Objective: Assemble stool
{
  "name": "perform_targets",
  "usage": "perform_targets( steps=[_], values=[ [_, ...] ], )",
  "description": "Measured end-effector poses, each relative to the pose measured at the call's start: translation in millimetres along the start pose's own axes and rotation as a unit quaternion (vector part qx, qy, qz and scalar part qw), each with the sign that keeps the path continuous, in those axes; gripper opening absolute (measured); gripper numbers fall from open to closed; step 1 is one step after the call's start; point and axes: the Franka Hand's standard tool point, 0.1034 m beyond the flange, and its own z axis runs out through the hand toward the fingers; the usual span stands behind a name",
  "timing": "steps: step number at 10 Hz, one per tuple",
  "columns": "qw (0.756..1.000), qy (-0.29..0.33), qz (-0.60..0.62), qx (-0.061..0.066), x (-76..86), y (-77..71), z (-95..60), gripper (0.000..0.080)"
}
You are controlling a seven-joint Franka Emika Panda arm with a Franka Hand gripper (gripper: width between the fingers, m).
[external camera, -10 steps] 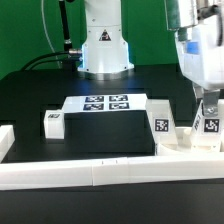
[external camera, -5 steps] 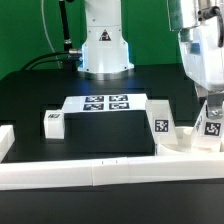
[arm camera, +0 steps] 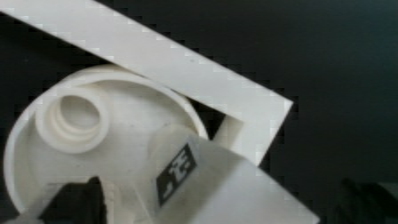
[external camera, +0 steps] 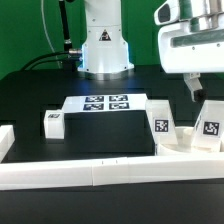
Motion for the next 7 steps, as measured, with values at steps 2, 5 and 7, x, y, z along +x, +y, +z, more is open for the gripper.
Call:
perform_targets(
  steps=[2,5,7],
  values=[
    [0.996,0.001,-0.085,-0.005,0.7,0.0,-0.3,0.0648],
    [0.937,0.006,-0.348,-0.025,2.9,-8.6,-6.7,0.0648],
    [0.894,0.004,-0.448,-0.03,0.7,-9.6,-6.3,0.0648]
  ],
)
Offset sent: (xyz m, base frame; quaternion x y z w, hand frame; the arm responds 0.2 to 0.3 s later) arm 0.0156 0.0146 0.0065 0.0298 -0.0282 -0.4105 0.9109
